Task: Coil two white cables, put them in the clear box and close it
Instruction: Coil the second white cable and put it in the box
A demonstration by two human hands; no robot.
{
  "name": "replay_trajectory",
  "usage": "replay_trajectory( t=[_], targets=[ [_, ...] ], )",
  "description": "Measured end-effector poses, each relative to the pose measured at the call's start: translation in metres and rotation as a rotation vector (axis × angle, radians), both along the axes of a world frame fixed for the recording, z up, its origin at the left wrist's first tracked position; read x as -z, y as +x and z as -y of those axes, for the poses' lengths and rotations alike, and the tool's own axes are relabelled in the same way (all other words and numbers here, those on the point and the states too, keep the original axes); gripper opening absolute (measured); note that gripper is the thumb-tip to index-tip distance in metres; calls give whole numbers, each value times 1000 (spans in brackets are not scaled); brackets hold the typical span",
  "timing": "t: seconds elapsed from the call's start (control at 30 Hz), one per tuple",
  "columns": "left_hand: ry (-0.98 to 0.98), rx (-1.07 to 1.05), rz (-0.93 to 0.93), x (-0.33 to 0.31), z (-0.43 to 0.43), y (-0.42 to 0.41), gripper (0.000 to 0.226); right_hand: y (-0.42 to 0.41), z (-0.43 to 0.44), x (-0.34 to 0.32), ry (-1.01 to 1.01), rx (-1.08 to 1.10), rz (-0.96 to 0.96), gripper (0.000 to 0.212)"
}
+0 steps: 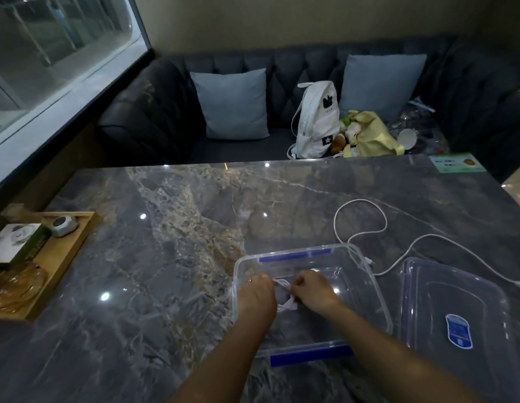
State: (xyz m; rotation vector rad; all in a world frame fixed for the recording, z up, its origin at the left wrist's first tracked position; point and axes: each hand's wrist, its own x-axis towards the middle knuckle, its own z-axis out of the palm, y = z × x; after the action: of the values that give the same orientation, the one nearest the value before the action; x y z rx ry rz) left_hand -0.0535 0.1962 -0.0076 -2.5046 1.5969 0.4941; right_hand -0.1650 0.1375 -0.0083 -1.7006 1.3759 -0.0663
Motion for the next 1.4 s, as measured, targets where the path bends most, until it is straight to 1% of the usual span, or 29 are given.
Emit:
replay_trajectory(
  t=[0.13,0.23,0.3,0.37,0.47,0.57,0.63,0.7,0.8,0.87,0.93,1.0,1.13,1.27,1.4],
  targets=[
    [-61,32,6,0,1,2,20,-4,3,-8,-5,-62,-70,17],
    [-123,44,8,-14,9,-2,24,-12,5,-22,-86,-164,-127,15],
    [-167,117,58,-28,15,-8,25,-17,7,-37,-159,-205,-140,17],
    [-199,164,68,-43,26,-17,26,-25,11,-53,-249,-215,-88,17],
    [-258,165,-55,-69,45,-40,27,-46,25,-76,-406,-194,17,13],
    [-358,223,-50,-87,61,-67,24,-76,45,-93,-472,-158,55,18],
    [-388,229,-75,-91,68,-77,21,-90,56,-98,-480,-123,50,21],
    [-403,231,-59,-91,89,-113,17,-131,80,-94,-501,-87,28,19],
    [-411,230,-66,-84,99,-130,18,-152,94,-84,-513,-53,-12,20],
    [-400,232,-58,-77,115,-159,19,-181,109,-76,-505,-44,-50,22],
    [-374,255,-50,-71,132,-187,21,-211,126,-68,-495,-25,-61,19],
    [-350,265,-77,-65,149,-211,22,-238,140,-62,-506,-15,-112,16],
    [-324,298,-120,-50,175,-256,21,-286,156,-50,-500,38,-182,17],
    [-326,415,-88,-34,195,-291,26,-320,162,-36,-484,55,-209,17],
    [-314,597,-149,-19,207,-318,32,-343,162,-25,-459,64,-248,20]
  ],
)
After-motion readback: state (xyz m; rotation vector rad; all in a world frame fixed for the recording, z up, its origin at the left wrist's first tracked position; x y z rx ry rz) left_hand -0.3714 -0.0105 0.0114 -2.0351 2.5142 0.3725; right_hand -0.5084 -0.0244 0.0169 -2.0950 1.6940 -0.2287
